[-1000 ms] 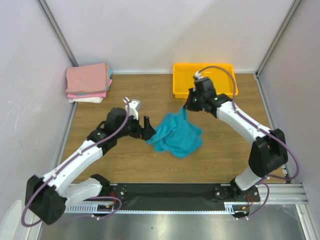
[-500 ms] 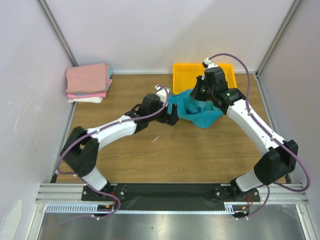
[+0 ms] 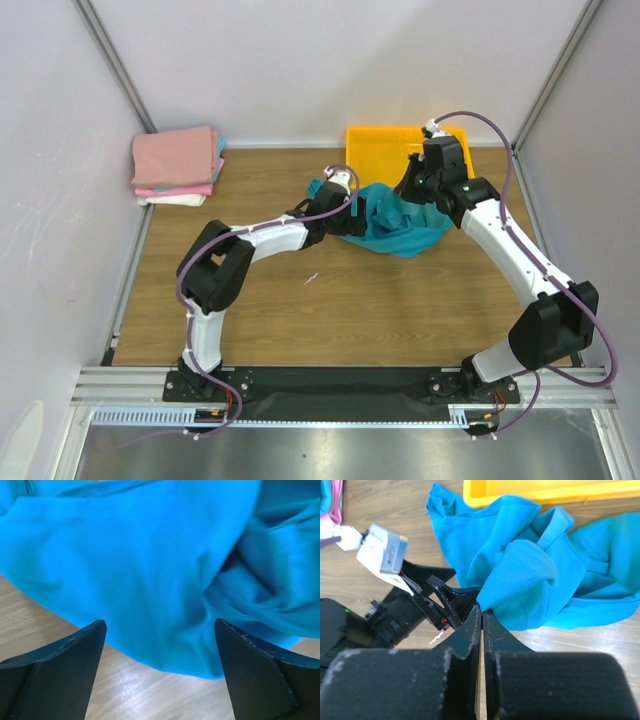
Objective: Fold and stack the t-shirts
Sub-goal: Flatten the tshirt out
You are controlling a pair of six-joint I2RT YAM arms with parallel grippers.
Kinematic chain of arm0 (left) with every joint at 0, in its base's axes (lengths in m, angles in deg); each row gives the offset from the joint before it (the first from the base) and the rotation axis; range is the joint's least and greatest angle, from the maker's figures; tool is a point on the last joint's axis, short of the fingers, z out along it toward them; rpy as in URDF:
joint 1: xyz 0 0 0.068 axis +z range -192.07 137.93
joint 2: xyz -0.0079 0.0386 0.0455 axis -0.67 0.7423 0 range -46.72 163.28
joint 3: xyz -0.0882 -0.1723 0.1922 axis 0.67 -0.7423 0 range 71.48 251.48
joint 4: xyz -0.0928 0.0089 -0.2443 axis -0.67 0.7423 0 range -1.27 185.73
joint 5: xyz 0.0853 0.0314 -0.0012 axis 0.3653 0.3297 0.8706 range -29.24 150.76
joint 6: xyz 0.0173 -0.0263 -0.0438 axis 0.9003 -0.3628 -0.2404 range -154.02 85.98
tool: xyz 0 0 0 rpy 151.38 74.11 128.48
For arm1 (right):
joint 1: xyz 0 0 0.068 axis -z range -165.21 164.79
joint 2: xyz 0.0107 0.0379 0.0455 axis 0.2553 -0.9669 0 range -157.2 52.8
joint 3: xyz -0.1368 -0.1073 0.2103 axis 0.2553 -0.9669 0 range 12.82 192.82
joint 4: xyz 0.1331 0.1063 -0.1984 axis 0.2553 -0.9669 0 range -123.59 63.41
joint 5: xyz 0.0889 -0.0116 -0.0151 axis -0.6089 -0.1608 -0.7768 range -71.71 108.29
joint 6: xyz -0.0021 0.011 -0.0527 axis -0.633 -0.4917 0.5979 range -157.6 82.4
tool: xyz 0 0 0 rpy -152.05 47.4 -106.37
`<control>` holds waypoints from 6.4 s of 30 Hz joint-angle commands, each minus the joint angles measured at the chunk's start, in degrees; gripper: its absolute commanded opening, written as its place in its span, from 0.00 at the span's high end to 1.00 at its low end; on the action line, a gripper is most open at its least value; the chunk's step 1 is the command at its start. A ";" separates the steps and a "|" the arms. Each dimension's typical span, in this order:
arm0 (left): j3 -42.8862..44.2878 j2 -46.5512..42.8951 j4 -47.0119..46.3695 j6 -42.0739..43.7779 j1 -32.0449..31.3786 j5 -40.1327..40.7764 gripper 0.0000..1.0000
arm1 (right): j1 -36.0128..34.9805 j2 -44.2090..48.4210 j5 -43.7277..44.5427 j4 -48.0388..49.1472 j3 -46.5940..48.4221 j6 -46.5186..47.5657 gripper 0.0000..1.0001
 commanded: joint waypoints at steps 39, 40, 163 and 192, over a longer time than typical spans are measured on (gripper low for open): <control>-36.47 -56.52 42.65 -26.95 3.69 30.30 0.99 | 10.57 0.51 2.98 -4.55 -3.79 3.35 1.00; -36.73 -57.58 44.59 -30.80 4.39 31.38 1.00 | 10.58 0.51 2.72 -4.20 -3.52 3.18 1.00; -38.85 -74.91 49.90 -36.67 12.66 47.55 1.00 | 16.55 -5.73 -7.91 8.63 15.19 16.52 1.00; -34.98 -68.66 38.89 -19.85 12.66 40.70 0.98 | 12.52 -1.88 -16.00 -12.10 -2.67 9.78 0.18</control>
